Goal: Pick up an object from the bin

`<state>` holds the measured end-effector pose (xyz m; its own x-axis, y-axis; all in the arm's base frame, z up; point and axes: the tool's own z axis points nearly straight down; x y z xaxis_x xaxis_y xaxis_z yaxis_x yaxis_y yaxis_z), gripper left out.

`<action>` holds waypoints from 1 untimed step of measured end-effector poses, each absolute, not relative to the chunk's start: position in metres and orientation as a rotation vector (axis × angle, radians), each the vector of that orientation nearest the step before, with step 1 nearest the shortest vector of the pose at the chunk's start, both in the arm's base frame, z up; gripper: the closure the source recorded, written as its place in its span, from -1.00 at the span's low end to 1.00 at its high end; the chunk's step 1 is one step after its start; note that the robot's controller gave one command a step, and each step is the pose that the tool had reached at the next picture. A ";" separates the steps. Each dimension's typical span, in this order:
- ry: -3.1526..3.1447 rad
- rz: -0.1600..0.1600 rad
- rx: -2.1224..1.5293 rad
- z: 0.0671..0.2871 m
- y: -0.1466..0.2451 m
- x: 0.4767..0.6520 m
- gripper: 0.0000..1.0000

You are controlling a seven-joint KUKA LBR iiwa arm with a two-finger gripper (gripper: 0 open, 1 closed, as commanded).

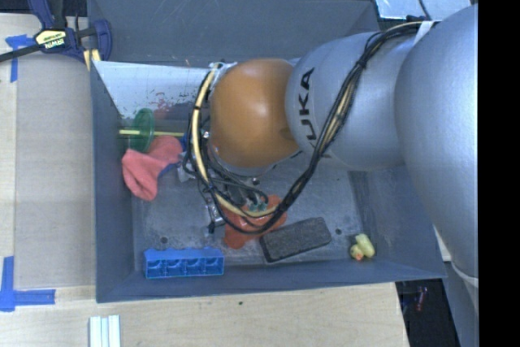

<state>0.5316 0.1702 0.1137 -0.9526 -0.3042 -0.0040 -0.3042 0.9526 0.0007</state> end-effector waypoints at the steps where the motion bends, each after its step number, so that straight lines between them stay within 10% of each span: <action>1: 3.124 0.002 -0.292 0.142 0.107 0.536 -1.00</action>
Offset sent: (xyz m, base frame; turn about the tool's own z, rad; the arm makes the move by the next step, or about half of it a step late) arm -0.0333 -0.0950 0.0178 -0.0930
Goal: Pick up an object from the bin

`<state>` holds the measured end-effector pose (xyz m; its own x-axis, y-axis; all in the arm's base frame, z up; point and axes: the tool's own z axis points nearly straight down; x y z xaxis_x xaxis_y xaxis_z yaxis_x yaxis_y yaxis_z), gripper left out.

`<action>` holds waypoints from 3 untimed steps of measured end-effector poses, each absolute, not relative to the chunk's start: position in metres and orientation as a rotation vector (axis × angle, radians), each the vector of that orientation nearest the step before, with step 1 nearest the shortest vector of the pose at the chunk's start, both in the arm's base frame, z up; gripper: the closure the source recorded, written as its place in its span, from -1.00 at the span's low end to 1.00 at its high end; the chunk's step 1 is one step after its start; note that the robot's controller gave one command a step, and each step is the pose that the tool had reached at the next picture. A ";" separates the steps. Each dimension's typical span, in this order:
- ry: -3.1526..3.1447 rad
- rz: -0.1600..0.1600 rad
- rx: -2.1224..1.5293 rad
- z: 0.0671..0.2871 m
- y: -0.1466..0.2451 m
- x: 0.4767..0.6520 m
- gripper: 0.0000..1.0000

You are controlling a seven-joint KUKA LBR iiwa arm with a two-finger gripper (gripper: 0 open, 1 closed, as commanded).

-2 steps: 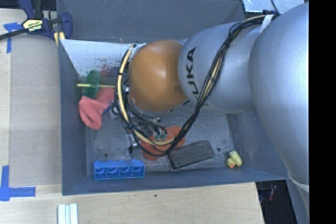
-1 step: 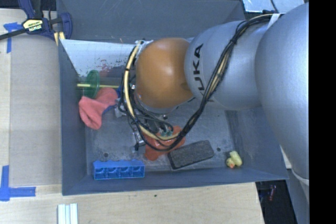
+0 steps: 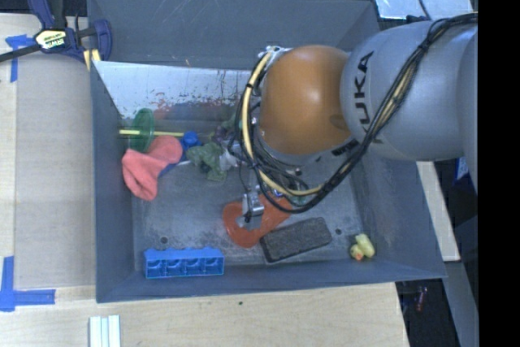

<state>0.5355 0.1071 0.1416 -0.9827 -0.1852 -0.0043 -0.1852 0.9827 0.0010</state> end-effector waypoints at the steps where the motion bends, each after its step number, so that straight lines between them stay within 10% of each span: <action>1: 3.069 0.005 -0.613 0.134 0.081 0.505 -1.00; 3: 3.080 0.002 -0.523 0.073 0.020 0.519 -1.00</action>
Offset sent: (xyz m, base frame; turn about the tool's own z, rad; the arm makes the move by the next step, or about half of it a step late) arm -0.0218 -0.0623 -0.0716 0.0004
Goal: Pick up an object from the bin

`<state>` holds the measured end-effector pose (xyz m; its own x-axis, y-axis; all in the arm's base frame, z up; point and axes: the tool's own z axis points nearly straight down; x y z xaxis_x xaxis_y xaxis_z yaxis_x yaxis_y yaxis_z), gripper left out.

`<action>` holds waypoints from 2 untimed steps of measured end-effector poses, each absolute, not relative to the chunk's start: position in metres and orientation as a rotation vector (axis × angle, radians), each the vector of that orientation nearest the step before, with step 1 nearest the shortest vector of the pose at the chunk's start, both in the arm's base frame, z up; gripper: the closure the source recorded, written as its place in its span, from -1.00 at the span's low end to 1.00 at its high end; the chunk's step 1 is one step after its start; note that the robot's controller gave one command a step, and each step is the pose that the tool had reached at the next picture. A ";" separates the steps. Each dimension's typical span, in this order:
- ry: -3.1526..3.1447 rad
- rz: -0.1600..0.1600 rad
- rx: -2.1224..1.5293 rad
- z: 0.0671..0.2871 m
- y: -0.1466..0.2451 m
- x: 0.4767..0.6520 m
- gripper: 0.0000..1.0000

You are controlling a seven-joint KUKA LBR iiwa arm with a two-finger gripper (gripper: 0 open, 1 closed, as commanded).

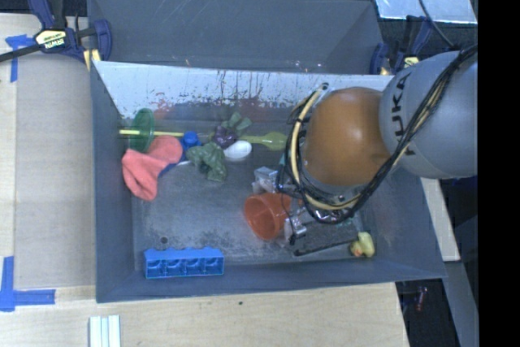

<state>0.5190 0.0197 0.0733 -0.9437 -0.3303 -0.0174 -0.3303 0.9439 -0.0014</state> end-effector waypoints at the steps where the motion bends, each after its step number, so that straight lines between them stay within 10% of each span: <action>1: 3.113 0.005 -0.321 0.071 -0.007 0.575 1.00; 2: 3.113 0.005 -0.320 0.071 -0.007 0.575 1.00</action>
Offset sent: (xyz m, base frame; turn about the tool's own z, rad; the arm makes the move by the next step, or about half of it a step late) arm 0.0000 0.0000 0.0000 0.0000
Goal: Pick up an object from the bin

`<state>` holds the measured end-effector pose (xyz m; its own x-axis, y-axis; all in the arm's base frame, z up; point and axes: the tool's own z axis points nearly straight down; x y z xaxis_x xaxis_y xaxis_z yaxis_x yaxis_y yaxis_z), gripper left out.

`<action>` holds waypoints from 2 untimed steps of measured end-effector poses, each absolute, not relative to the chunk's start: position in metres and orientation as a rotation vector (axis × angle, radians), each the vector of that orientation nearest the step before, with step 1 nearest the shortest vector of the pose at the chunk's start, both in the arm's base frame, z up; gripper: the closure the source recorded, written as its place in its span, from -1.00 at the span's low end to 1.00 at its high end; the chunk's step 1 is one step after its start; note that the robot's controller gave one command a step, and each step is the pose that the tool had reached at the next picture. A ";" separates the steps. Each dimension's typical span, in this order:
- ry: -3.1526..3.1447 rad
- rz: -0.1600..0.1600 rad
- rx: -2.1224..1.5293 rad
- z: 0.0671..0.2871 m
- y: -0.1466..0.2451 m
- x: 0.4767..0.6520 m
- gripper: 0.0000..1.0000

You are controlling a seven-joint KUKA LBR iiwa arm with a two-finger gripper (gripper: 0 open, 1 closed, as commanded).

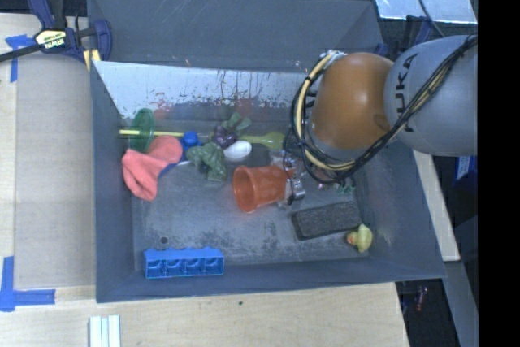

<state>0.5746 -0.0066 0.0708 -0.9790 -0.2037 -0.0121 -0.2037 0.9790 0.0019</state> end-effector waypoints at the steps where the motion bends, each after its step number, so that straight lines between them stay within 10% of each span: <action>1: 3.118 0.006 -0.319 0.129 -0.014 0.573 1.00; 2: 3.115 0.007 -0.360 0.205 -0.010 0.569 1.00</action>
Offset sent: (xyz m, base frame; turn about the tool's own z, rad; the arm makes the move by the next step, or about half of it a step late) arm -0.0134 0.0027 0.2207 -0.0641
